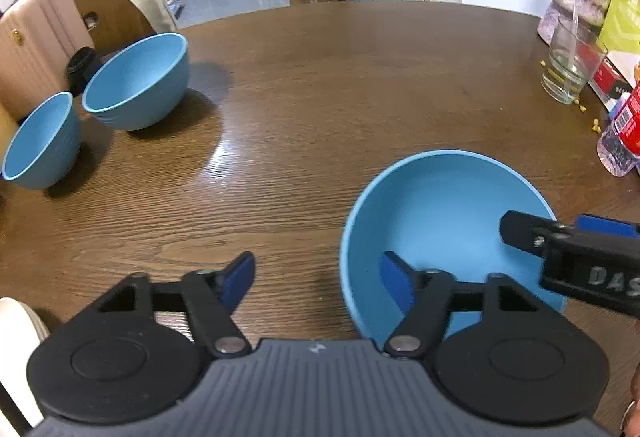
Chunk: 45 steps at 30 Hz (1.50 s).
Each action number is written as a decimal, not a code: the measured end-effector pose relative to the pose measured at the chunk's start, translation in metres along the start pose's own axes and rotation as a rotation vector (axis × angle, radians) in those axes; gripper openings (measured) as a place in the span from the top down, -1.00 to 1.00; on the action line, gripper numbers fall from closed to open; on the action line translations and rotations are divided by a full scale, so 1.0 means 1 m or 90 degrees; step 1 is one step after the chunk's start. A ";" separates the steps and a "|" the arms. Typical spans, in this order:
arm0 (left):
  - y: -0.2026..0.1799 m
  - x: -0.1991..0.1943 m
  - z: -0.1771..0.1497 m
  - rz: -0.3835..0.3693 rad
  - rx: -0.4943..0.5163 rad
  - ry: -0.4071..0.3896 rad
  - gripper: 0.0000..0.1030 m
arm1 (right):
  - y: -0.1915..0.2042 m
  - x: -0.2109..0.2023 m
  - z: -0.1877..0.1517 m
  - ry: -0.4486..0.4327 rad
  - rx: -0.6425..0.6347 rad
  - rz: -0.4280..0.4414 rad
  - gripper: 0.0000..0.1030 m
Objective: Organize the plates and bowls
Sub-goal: 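Open both tools to release the blue bowls on the table, then move both open tools back toward the remaining blue bowls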
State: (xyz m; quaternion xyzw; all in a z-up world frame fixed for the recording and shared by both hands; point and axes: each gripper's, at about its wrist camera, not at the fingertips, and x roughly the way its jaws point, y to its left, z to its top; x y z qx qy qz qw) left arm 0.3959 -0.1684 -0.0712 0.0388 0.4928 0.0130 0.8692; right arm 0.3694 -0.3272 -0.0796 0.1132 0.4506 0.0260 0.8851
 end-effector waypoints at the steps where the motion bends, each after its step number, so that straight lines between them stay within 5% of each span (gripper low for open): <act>1: 0.002 -0.002 -0.002 -0.001 -0.003 -0.003 -0.60 | -0.001 -0.003 0.000 -0.001 0.005 0.006 -0.72; 5: 0.011 -0.012 -0.011 0.005 -0.015 -0.024 -0.98 | -0.003 -0.011 -0.002 0.001 0.018 0.014 -1.00; 45: 0.162 -0.105 -0.109 -0.048 -0.189 -0.121 -1.00 | 0.094 -0.086 -0.072 -0.035 -0.073 0.028 -1.00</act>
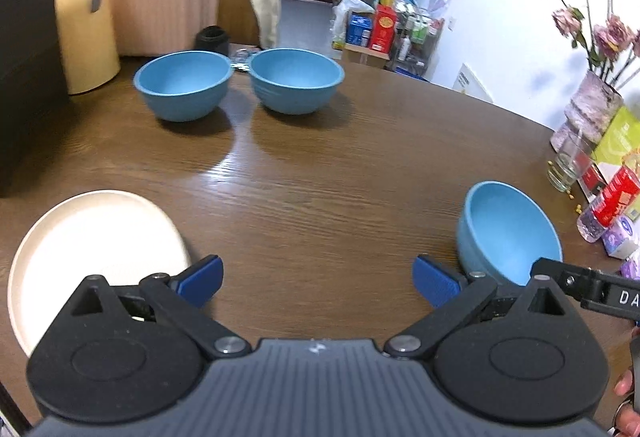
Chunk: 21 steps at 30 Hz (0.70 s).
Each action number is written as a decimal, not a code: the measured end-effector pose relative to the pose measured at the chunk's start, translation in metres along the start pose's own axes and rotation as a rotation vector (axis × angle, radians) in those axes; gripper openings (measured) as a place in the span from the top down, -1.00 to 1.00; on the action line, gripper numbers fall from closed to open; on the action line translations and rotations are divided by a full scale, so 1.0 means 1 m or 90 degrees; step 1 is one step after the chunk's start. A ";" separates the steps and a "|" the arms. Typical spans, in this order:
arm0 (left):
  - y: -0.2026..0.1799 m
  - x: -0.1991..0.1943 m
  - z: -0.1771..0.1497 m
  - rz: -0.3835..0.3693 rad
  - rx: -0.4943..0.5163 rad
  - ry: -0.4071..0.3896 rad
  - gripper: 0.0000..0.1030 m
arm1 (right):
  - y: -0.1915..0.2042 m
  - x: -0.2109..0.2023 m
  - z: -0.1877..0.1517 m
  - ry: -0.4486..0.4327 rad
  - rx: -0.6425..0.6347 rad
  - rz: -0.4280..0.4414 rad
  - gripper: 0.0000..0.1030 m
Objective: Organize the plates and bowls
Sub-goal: 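Move both open tools back toward the remaining blue bowls, then move both open tools toward the two blue bowls by the suitcase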
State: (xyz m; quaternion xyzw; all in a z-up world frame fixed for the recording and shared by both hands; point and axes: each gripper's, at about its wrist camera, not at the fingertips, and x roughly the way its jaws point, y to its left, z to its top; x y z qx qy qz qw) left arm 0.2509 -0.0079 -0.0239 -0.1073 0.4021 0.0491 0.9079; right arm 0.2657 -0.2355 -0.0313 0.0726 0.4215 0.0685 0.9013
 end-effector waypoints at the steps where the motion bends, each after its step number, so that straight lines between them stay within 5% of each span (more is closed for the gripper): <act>1: 0.006 -0.002 0.000 0.001 -0.004 0.000 -1.00 | 0.005 0.000 -0.002 0.002 -0.001 0.001 -1.00; 21: 0.092 -0.023 0.015 -0.039 0.060 0.004 -1.00 | 0.100 -0.013 -0.036 -0.011 0.030 -0.044 -1.00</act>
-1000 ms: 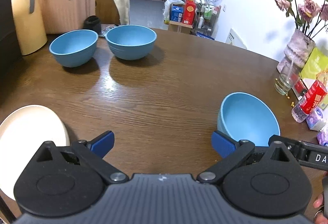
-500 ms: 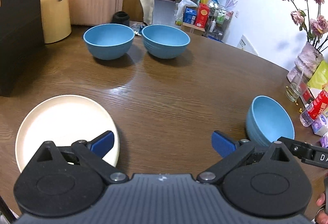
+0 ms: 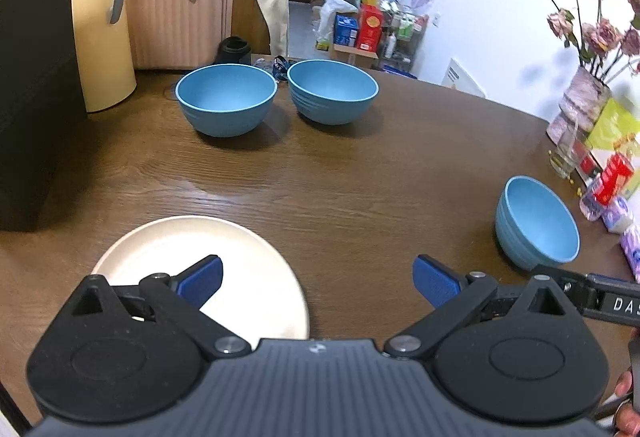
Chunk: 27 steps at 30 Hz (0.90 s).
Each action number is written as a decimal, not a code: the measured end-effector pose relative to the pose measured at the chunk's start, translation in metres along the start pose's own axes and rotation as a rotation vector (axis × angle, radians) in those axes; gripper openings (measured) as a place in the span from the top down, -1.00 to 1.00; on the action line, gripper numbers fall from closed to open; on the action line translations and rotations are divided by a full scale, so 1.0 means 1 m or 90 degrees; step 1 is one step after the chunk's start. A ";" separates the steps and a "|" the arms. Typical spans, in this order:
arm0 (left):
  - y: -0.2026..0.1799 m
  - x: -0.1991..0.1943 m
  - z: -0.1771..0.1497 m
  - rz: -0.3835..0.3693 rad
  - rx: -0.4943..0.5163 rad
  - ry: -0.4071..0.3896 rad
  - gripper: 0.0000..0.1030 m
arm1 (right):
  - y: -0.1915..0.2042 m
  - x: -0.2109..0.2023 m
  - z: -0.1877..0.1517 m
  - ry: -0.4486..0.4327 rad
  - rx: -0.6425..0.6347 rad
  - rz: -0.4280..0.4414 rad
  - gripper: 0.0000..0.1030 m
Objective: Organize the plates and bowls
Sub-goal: 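Move both open tools toward the two blue bowls by the suitcase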
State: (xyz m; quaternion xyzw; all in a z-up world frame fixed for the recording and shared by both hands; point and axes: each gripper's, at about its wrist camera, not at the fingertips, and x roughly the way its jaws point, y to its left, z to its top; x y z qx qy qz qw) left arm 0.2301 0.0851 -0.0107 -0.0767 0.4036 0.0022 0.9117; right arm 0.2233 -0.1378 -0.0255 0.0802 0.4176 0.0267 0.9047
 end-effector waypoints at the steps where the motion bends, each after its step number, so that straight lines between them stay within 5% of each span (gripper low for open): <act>1: 0.004 -0.001 0.000 -0.002 0.005 0.002 -1.00 | 0.006 -0.001 -0.003 -0.002 0.003 -0.004 -1.00; 14: 0.056 -0.009 -0.002 -0.012 0.060 0.017 -1.00 | 0.060 -0.007 -0.047 -0.003 0.059 -0.027 -1.00; 27: 0.055 -0.016 -0.004 0.019 0.036 0.022 -1.00 | 0.060 -0.006 -0.045 0.000 0.042 -0.013 -1.00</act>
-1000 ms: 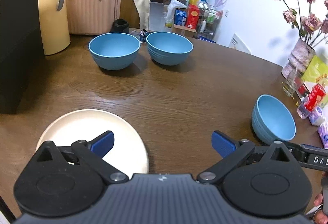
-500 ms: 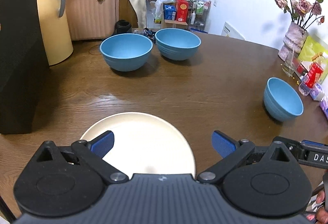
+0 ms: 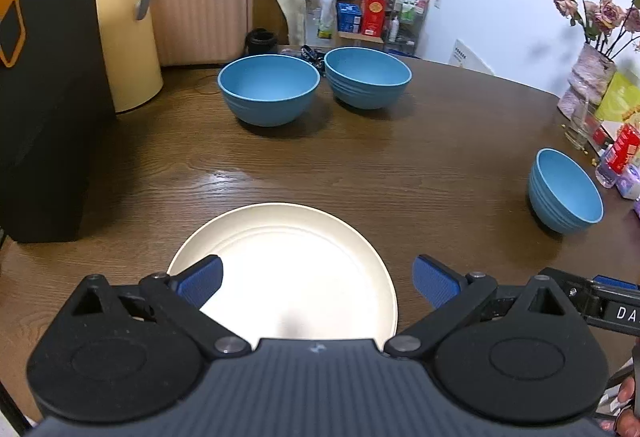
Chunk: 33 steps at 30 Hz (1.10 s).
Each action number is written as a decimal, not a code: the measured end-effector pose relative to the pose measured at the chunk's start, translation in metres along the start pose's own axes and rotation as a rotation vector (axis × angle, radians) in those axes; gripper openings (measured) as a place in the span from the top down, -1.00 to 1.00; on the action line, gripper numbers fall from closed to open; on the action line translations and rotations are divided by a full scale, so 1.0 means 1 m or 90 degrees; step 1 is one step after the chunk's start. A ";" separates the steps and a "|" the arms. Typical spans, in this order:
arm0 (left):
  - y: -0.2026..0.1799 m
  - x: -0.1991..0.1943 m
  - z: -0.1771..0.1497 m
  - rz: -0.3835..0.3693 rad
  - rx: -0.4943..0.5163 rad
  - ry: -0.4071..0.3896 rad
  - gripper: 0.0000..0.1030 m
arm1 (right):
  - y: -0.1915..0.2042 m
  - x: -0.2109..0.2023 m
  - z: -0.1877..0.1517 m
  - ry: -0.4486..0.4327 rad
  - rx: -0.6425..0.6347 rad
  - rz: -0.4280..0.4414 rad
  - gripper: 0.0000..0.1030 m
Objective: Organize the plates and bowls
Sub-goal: 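Move both open tools toward the two blue bowls by the suitcase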
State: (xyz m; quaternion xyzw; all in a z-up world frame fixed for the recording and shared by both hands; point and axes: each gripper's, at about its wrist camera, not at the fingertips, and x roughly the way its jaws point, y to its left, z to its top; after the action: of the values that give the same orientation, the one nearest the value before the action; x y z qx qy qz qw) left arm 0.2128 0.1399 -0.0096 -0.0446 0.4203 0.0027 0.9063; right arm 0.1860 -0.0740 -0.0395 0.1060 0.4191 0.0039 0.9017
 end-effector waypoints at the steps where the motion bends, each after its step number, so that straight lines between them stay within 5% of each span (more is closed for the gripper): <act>1: -0.003 -0.001 0.001 0.003 0.000 -0.001 -1.00 | -0.002 0.000 0.001 0.001 -0.002 0.005 -1.00; 18: -0.038 -0.001 0.007 0.056 -0.056 0.010 -1.00 | -0.035 0.010 0.029 0.011 -0.028 0.035 -1.00; 33: -0.008 -0.003 0.069 0.105 -0.077 -0.011 -1.00 | -0.001 0.025 0.073 0.019 -0.031 0.058 -1.00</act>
State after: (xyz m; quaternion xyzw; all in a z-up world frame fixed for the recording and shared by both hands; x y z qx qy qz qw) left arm 0.2639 0.1377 0.0372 -0.0646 0.4138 0.1029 0.9022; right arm 0.2572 -0.0860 -0.0129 0.1030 0.4269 0.0565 0.8966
